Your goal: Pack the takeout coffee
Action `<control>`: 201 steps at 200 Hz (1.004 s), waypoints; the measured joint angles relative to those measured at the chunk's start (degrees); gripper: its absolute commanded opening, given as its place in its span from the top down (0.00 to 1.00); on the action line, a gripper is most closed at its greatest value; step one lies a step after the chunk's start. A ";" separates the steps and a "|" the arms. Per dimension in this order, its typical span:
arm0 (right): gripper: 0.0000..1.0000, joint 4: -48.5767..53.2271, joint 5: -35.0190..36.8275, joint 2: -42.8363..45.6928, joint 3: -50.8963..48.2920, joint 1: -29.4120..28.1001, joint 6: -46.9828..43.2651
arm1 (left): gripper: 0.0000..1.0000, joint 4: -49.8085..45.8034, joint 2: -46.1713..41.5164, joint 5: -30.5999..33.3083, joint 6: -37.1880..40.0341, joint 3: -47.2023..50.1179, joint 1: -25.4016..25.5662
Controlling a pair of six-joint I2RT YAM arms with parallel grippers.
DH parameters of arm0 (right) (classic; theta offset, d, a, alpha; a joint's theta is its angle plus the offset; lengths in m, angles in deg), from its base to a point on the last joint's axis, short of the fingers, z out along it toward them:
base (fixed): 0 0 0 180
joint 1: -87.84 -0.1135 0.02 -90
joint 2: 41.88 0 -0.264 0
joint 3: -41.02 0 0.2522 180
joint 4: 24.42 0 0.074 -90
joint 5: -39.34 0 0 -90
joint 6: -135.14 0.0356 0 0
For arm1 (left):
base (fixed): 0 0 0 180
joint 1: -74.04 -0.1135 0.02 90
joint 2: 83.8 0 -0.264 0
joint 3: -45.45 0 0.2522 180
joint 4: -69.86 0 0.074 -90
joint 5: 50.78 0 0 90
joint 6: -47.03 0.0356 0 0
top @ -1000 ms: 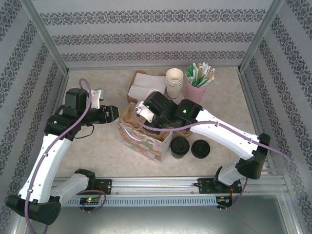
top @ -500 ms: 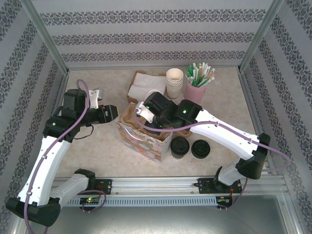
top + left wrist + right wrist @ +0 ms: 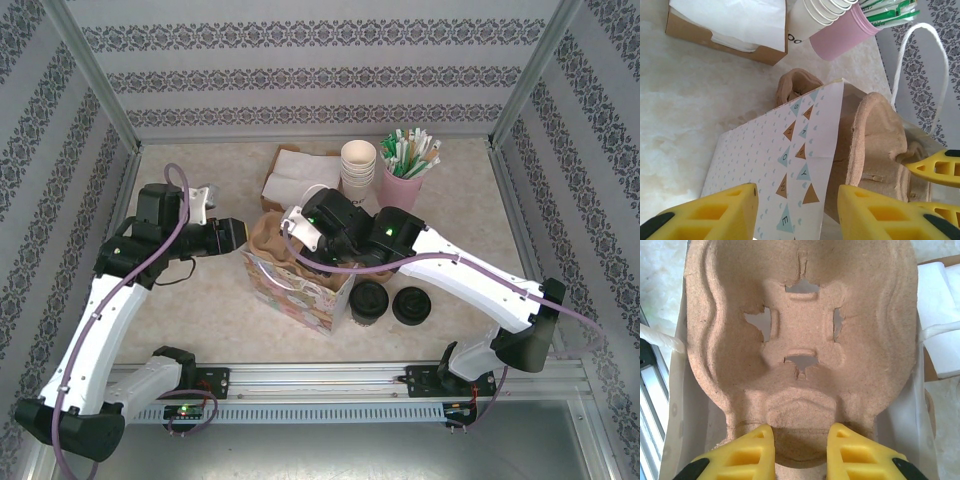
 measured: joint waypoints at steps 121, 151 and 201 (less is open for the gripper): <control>0.77 1.09 1.16 0.00 -0.35 0.00 0.04 | 0.52 0.44 1.49 -0.81 0.02 0.63 0.20; 0.77 0.94 1.16 0.09 -0.74 0.00 0.17 | 0.52 0.42 1.64 -0.76 0.04 0.63 0.20; 0.77 0.83 1.16 0.17 -1.11 0.00 1.03 | 0.47 0.39 1.66 0.39 0.26 0.59 0.22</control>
